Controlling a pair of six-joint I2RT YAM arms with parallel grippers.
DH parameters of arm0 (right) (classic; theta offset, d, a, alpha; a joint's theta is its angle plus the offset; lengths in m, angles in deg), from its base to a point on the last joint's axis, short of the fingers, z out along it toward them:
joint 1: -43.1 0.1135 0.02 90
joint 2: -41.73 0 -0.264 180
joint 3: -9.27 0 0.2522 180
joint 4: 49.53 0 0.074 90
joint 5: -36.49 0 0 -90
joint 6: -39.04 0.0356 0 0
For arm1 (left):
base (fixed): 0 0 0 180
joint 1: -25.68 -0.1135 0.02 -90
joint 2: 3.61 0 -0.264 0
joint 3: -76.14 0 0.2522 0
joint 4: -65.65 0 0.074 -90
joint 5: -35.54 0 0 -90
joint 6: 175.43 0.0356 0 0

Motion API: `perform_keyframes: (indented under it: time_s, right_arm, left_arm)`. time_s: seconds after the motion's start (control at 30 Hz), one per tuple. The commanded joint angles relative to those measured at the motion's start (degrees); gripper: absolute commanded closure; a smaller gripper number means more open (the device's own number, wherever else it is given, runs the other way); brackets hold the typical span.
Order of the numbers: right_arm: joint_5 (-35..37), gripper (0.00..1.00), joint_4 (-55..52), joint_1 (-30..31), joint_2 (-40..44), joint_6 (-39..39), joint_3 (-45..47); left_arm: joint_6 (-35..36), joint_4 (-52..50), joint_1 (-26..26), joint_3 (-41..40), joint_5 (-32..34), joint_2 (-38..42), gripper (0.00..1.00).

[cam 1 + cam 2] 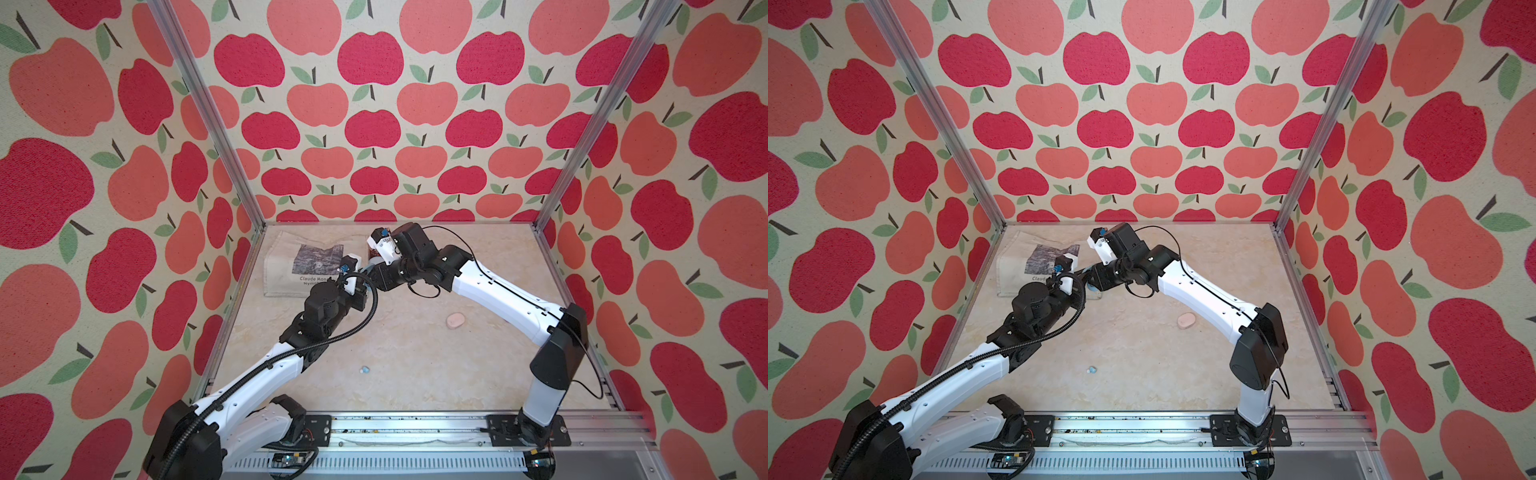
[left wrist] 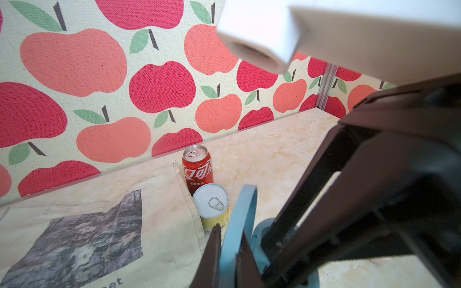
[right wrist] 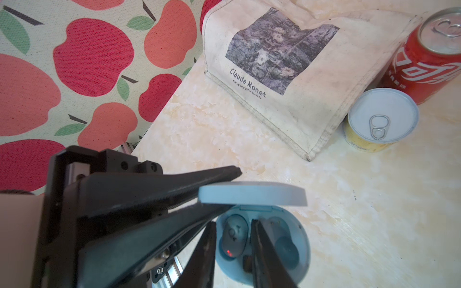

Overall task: Insert wireless bluetooth earbuds into charging case
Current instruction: Insert the wireless bluetooth earbud into the charging case, then move the wireless bluetooth earbud to the center of the table.

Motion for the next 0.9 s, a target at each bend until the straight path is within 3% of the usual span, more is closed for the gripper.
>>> perform_keyframes:
  time_s: [0.0, 0.3, 0.47, 0.67, 0.87]
  right_arm:
    - [-0.5, 0.70, 1.0, 0.4, 0.3, 0.8, -0.4]
    - [0.7, 0.66, -0.1, -0.7, 6.2, 0.6, -1.4]
    - [2.9, 0.65, -2.1, -0.9, 14.2, -2.2, 5.9]
    - [-4.4, 0.68, -0.2, 2.5, 20.2, -18.1, 22.6]
    - [-8.3, 0.63, 2.0, 8.5, 13.7, -33.5, 30.2]
  left_arm:
    - [0.8, 2.1, 0.3, 1.0, 0.9, 1.1, 1.00]
    - [2.0, 0.1, -1.0, 0.1, 1.3, 4.1, 1.00]
    - [1.7, -8.2, -5.7, 0.2, -1.6, 11.6, 1.00]
    - [-3.5, -23.1, -13.8, 2.3, -6.4, 23.1, 1.00]
    - [-8.2, -33.1, -16.1, 2.7, -4.0, 32.3, 1.00]
